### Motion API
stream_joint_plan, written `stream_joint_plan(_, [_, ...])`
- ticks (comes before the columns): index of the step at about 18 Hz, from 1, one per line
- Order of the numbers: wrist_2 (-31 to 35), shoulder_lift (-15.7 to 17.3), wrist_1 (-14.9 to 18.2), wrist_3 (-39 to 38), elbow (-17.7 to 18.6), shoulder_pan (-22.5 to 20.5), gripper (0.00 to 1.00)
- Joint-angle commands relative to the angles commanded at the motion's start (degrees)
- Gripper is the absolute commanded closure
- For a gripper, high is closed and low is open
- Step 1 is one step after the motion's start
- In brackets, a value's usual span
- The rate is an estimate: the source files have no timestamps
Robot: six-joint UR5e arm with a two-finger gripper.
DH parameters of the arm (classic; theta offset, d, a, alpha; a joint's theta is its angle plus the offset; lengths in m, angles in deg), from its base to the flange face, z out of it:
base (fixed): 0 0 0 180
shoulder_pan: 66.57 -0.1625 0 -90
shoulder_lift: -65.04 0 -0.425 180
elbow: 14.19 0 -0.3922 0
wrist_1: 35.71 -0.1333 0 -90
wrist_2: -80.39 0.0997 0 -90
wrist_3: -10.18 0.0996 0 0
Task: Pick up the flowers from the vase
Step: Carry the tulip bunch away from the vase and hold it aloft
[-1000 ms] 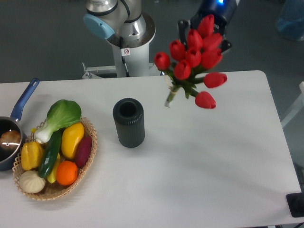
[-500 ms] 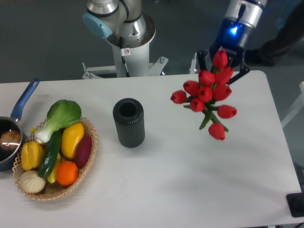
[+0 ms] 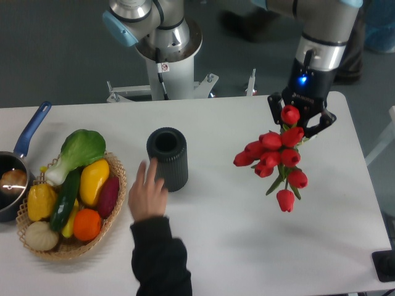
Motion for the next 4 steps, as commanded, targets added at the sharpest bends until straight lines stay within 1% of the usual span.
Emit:
stream_joint_plan(2, [2.5,-0.1,0.2,0.0,-0.5,1.3,0.92])
stream_joint_plan(4, [3.7,-0.1,0.2,0.0,-0.6,1.5,0.93])
